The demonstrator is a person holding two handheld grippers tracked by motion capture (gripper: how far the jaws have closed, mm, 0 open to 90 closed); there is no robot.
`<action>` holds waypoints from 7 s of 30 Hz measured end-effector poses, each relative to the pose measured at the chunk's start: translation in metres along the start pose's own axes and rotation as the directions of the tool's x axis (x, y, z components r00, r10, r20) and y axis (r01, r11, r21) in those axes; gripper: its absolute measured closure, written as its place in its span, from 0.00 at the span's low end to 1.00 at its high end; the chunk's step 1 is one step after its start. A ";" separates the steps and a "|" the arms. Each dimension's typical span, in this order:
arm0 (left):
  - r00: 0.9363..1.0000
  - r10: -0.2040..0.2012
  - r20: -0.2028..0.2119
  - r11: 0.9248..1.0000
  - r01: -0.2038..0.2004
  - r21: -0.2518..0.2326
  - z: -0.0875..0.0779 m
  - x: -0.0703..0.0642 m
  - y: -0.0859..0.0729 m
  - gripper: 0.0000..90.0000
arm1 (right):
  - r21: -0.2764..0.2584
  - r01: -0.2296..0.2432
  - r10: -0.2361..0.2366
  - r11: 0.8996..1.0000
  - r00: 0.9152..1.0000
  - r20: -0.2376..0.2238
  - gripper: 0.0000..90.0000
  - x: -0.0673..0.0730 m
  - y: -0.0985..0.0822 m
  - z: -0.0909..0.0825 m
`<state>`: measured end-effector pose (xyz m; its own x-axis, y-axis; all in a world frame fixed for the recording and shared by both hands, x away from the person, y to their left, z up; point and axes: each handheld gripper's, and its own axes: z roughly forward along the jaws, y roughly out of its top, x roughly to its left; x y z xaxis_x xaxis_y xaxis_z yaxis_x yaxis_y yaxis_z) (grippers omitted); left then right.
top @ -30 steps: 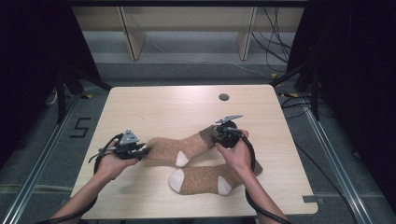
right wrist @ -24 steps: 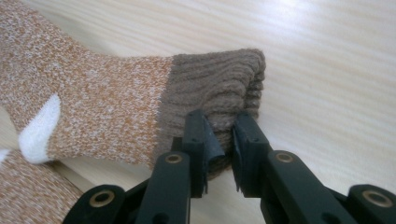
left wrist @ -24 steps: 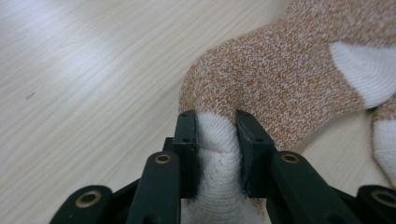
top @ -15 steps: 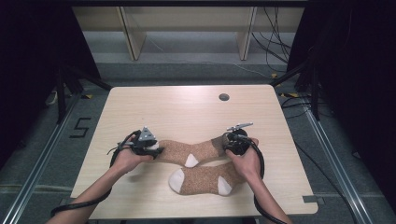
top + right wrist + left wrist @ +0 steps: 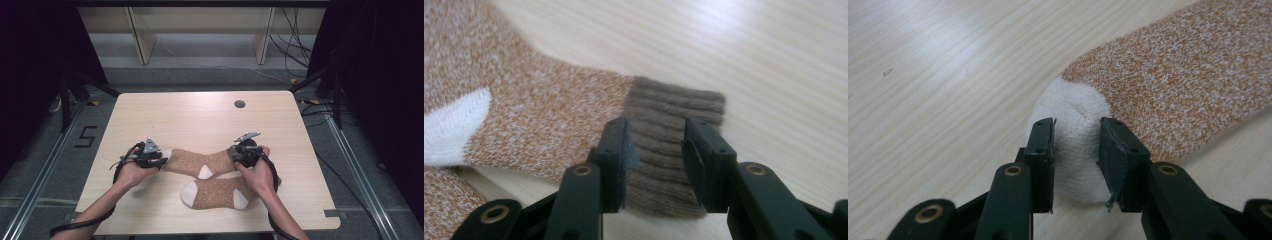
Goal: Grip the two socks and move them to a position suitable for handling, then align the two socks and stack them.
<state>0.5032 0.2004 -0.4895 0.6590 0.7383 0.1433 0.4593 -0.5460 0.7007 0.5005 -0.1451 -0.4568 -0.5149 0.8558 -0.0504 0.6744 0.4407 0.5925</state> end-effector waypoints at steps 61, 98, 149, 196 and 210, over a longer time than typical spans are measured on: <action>0.937 0.034 0.347 0.999 -0.026 -0.027 -0.021 -0.114 -0.007 0.83 | 0.081 -0.189 0.186 0.979 0.982 0.037 0.92 -0.061 -0.085 -0.042; 0.950 0.011 0.312 0.994 0.024 -0.107 -0.071 -0.081 0.006 0.85 | -0.010 -0.187 0.187 0.982 0.982 -0.021 0.93 -0.041 -0.068 -0.081; 0.972 -0.070 0.225 0.978 0.112 -0.176 -0.086 -0.015 0.019 0.86 | -0.073 -0.148 0.144 0.986 0.988 -0.057 0.93 -0.024 -0.022 -0.082; 0.976 -0.157 0.148 0.977 0.176 -0.123 -0.053 0.022 0.029 0.86 | -0.075 -0.182 0.178 0.980 0.982 -0.060 0.93 -0.025 0.004 -0.057; 0.977 -0.168 0.133 0.979 0.181 -0.093 -0.042 0.026 0.026 0.86 | -0.055 -0.168 0.165 0.984 0.984 -0.060 0.93 -0.025 0.006 -0.044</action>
<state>0.5076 0.2219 -0.4384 0.6459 0.7601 -0.0713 0.5135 -0.3635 0.7773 0.4945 -0.1760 -0.4162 -0.4271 0.8991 0.0962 0.7216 0.2748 0.6355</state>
